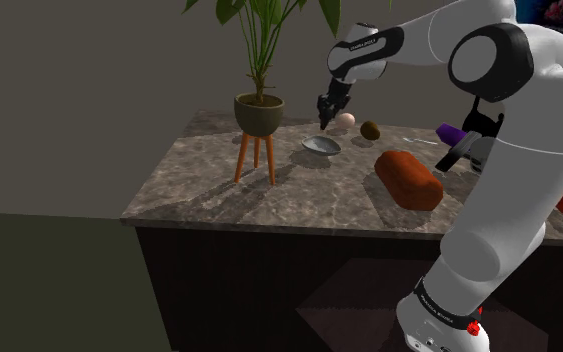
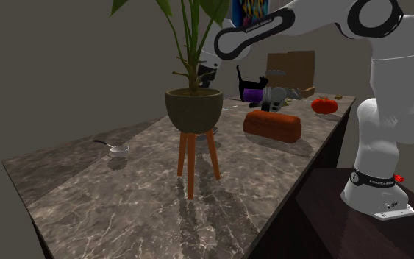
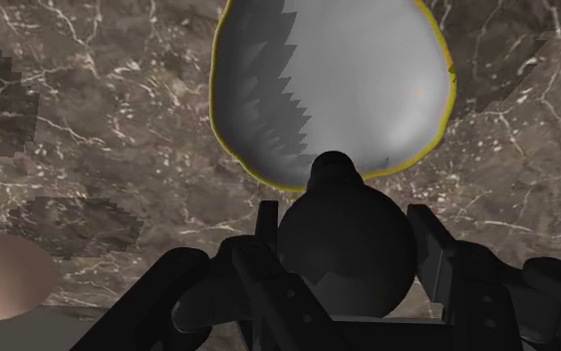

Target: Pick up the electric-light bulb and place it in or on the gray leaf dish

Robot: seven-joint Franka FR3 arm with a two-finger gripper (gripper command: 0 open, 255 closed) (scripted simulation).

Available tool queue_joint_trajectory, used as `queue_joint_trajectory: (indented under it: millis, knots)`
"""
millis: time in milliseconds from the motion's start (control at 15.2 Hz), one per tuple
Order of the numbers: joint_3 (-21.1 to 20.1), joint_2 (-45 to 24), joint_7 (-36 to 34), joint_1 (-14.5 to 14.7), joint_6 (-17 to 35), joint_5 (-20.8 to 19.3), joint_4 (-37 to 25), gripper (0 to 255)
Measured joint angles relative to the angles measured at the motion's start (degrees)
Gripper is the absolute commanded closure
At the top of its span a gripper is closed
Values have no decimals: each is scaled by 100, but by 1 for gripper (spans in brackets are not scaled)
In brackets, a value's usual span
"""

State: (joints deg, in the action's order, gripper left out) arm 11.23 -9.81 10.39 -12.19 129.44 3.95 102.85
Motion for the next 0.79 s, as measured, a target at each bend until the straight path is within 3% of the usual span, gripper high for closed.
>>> queue_joint_trajectory:
  millis: [792]
  knots:
    - [-28,-259,78,-13,762,103,509,255]
